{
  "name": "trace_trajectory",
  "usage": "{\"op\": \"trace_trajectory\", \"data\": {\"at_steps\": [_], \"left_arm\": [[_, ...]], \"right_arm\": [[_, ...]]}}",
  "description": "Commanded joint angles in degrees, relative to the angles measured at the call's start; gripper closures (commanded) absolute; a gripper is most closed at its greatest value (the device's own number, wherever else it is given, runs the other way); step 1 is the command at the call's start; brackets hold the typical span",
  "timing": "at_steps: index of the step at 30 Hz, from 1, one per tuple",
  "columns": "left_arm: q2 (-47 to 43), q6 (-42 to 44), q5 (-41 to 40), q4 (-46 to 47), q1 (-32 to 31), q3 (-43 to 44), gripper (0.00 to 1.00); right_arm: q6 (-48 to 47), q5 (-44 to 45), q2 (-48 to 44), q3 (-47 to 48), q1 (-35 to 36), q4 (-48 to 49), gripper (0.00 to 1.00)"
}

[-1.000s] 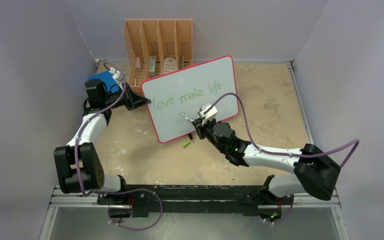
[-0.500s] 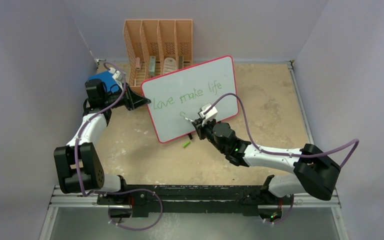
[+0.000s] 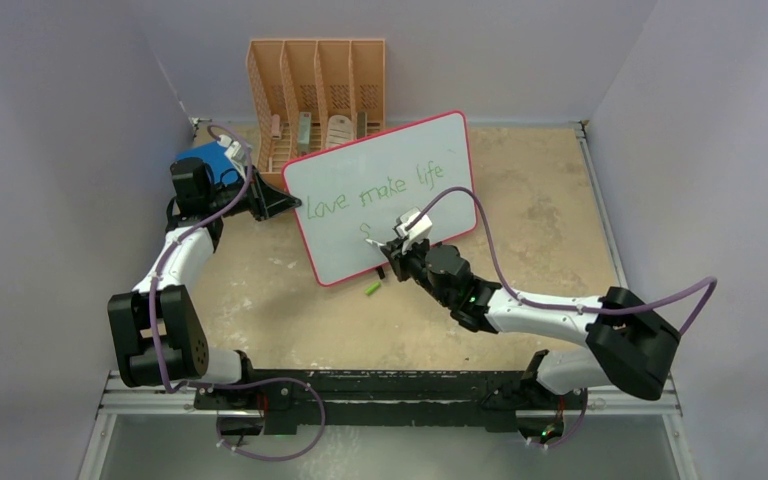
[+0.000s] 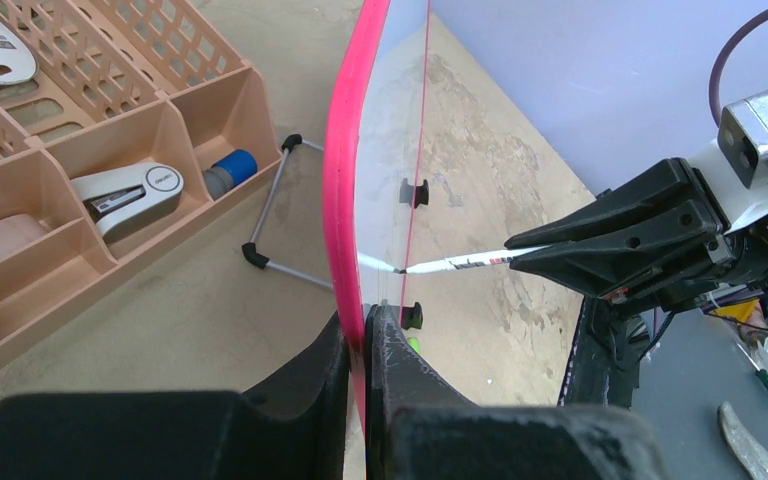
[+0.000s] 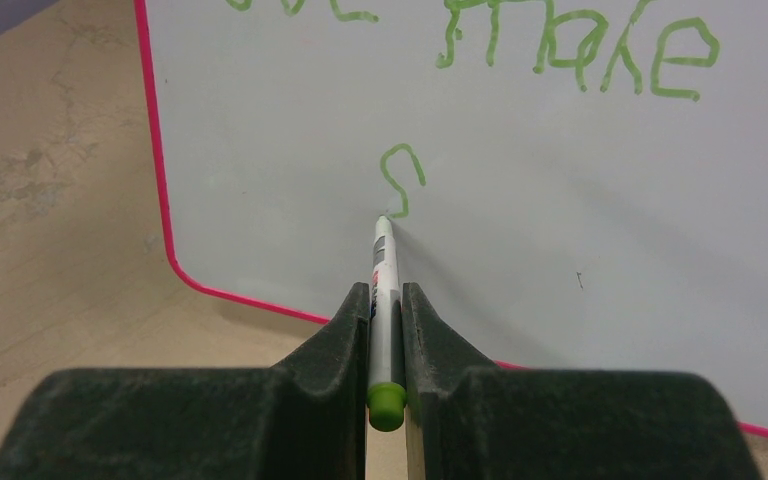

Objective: Write a sentence on the whiteboard

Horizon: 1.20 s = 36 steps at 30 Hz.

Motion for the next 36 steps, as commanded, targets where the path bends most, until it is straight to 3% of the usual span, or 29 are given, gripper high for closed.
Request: {"op": "trace_trajectory", "data": {"at_steps": [1,14,27,36], "left_arm": [[-2.14,1.94,-0.50,3.48,0.26,0.83,1.00],[-2.05,1.91,-0.41,3.49,0.26,0.91,1.00],[-2.05,1.99,-0.59,3.40,0.26,0.90,1.00],[-2.31,2.06,-0.59,3.31,0.26,0.78,1.00]], "right_arm": [[0.58,2.03,0.83,2.29,0.08,3.03,1.00],[0.91,2.16,2.91,5.56,0.08,4.08,1.00],[0.51,2.65,-6.57,1.16,0.01,0.23,1.00],[0.54,5.54,-4.96,0.41,-1.12,0.42,1.00]]}}
